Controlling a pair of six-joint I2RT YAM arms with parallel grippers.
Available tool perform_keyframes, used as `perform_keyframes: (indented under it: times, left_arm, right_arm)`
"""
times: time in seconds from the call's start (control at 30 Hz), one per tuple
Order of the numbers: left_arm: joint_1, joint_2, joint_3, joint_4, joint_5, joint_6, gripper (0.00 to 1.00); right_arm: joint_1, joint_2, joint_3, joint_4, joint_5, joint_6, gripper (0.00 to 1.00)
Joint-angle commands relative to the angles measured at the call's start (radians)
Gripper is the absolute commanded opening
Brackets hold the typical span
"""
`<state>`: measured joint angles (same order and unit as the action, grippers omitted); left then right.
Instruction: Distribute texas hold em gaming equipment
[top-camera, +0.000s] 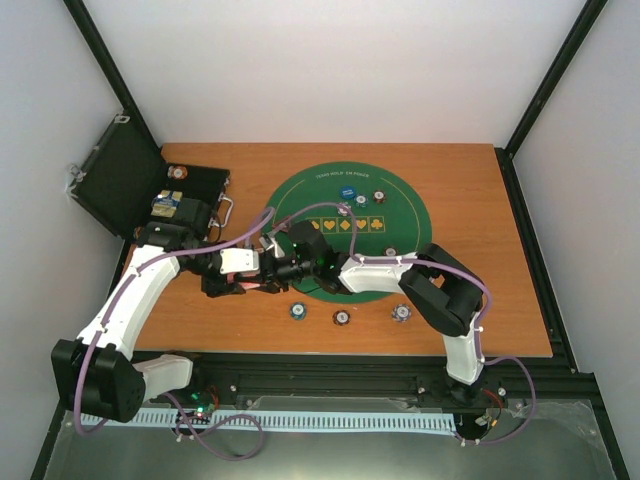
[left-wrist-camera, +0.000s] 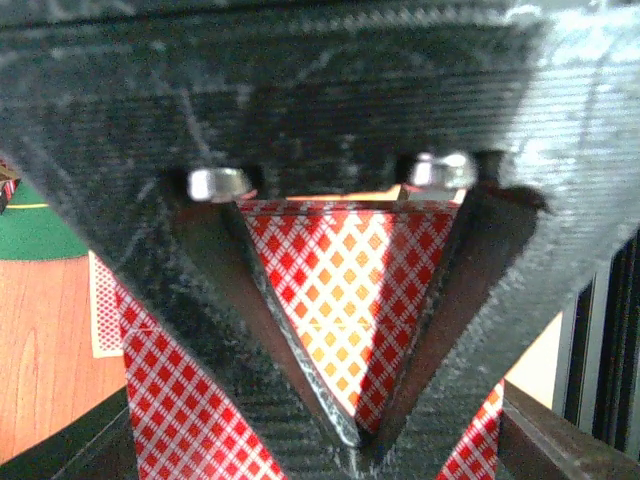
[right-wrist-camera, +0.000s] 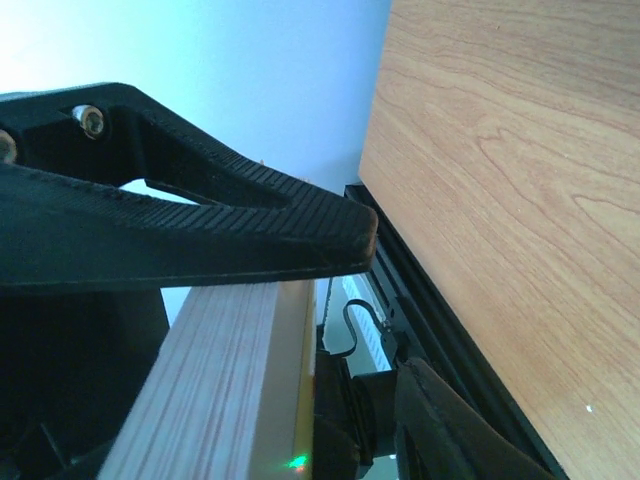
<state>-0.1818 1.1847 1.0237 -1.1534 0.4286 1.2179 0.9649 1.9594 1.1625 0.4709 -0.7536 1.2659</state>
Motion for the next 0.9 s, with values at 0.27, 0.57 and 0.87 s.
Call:
perform_keyframes:
  times: [0.27, 0.57, 0.87]
  left_arm:
    - [-0.005, 0.006, 0.034, -0.072, -0.061, 0.060, 0.11]
    - [-0.005, 0.023, 0.058, -0.097, -0.085, 0.064, 0.11]
    - [-0.005, 0.033, 0.061, -0.091, -0.093, 0.062, 0.11]
  right_arm:
    - [0.002, 0.007, -0.035, -0.178, 0.076, -0.107, 0.36]
    - [-0.010, -0.013, -0.092, -0.140, 0.078, -0.097, 0.34]
    - [-0.023, -0.070, -0.154, -0.092, 0.080, -0.079, 0.34]
